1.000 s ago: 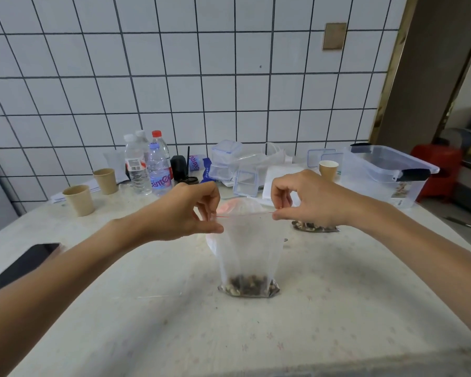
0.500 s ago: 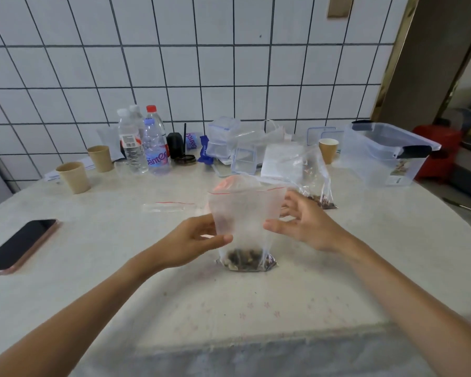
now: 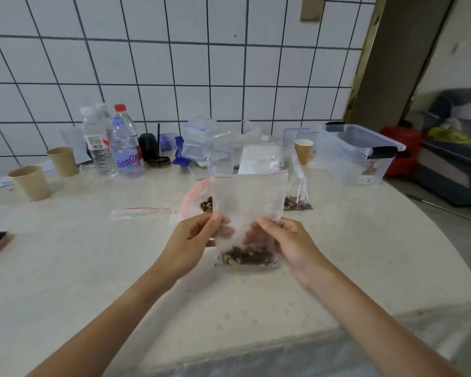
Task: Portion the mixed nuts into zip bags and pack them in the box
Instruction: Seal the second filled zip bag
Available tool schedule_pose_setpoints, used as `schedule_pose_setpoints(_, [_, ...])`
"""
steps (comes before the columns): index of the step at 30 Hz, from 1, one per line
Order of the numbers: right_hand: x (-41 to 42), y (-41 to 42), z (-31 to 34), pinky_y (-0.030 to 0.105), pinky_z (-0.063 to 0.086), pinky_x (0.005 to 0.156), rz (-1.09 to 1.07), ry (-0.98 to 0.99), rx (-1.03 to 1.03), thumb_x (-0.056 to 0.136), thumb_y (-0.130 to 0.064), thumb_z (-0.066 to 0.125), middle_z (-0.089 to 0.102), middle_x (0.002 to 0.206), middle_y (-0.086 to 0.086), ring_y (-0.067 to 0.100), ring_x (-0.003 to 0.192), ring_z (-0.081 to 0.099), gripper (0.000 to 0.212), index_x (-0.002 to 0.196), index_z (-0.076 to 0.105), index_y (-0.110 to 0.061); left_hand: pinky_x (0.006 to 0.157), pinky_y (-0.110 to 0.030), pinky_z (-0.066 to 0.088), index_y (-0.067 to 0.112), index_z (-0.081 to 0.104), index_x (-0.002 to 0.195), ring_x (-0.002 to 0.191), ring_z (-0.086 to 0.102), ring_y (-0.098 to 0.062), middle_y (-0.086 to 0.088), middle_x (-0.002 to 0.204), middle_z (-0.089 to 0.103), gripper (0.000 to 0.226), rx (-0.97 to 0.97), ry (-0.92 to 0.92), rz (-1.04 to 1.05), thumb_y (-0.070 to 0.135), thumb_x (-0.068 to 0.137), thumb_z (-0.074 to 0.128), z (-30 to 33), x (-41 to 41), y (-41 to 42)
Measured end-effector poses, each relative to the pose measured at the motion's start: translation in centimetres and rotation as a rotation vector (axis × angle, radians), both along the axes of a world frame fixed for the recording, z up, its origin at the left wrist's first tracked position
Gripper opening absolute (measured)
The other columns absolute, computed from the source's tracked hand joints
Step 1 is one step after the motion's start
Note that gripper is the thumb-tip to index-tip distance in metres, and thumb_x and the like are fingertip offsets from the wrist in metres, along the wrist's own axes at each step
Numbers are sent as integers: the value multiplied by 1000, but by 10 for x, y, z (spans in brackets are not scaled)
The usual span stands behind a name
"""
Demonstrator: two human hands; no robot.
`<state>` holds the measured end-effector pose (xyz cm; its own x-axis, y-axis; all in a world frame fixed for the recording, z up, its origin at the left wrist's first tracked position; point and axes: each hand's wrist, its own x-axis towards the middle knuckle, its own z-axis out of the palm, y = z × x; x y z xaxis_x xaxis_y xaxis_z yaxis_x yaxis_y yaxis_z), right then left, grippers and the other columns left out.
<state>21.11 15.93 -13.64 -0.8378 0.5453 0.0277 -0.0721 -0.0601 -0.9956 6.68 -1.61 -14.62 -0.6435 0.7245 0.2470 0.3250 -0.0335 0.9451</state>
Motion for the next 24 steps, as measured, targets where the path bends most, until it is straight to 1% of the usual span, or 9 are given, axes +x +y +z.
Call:
schedule_pose_setpoints(4, [20, 44, 18, 37, 59, 77, -133, 38, 5, 103, -17, 59, 73, 93, 25, 32, 79, 74, 24, 99, 71, 3, 82, -9, 48, 44, 70, 107, 104, 67, 6, 29, 109, 72, 25, -178, 501, 18, 57, 102, 49, -26, -3, -2])
schedule_pose_setpoints(6, [24, 73, 27, 38, 58, 78, -215, 35, 33, 102, -19, 60, 73, 94, 26, 33, 80, 73, 26, 102, 71, 5, 92, -16, 50, 43, 68, 117, 111, 62, 8, 30, 118, 67, 31, -293, 684, -1, 58, 104, 45, -42, -8, -7])
schedule_pose_setpoints(9, [17, 112, 33, 40, 60, 80, -285, 30, 29, 102, -19, 61, 73, 93, 22, 34, 84, 71, 22, 100, 71, 1, 100, -24, 51, 39, 69, 122, 119, 58, 6, 26, 127, 62, 34, -324, 883, -40, 56, 105, 45, -58, -9, -9])
schedule_pose_setpoints(13, [-18, 152, 29, 32, 60, 69, -316, -60, 39, 101, -21, 62, 76, 100, 22, 35, 89, 75, 22, 96, 72, -2, 98, -25, 53, 37, 71, 117, 120, 57, 8, 26, 124, 64, 27, -279, 912, -6, 49, 104, 50, -56, -8, -8])
schedule_pose_setpoints(16, [-52, 170, 16, 40, 62, 77, -348, -130, -10, 99, -19, 65, 75, 104, 26, 38, 90, 74, 20, 101, 72, 0, 97, -23, 52, 36, 72, 113, 119, 57, 9, 26, 122, 66, 22, -258, 899, 11, 45, 102, 55, -53, -5, -7])
schedule_pose_setpoints(18, [-68, 178, 4, 45, 58, 89, -383, -224, 48, 96, -20, 68, 74, 105, 28, 36, 90, 72, 26, 103, 72, 5, 98, -23, 51, 35, 73, 112, 119, 57, 8, 25, 121, 67, 20, -256, 893, 13, 42, 102, 58, -52, -4, -7])
schedule_pose_setpoints(19, [-73, 180, 0, 45, 57, 89, -400, -270, 101, 95, -21, 69, 74, 103, 29, 34, 86, 72, 30, 102, 73, 7, 98, -23, 51, 34, 73, 112, 120, 57, 7, 24, 121, 67, 19, -260, 888, 12, 41, 102, 59, -52, -4, -7])
schedule_pose_setpoints(22, [-76, 183, 3, 34, 59, 66, -438, -277, 168, 92, -15, 69, 76, 81, 22, 25, 63, 70, 24, 96, 74, 8, 98, -24, 51, 33, 73, 112, 121, 57, 7, 24, 120, 67, 18, -263, 885, 14, 40, 102, 60, -53, -4, -7])
schedule_pose_setpoints(24, [-72, 185, 13, 28, 57, 59, -487, -258, 232, 89, -11, 71, 73, 80, 14, 25, 69, 69, 9, 91, 71, -3, 98, -25, 52, 33, 73, 112, 121, 57, 6, 24, 120, 68, 18, -252, 890, 12, 40, 102, 60, -54, -4, -6])
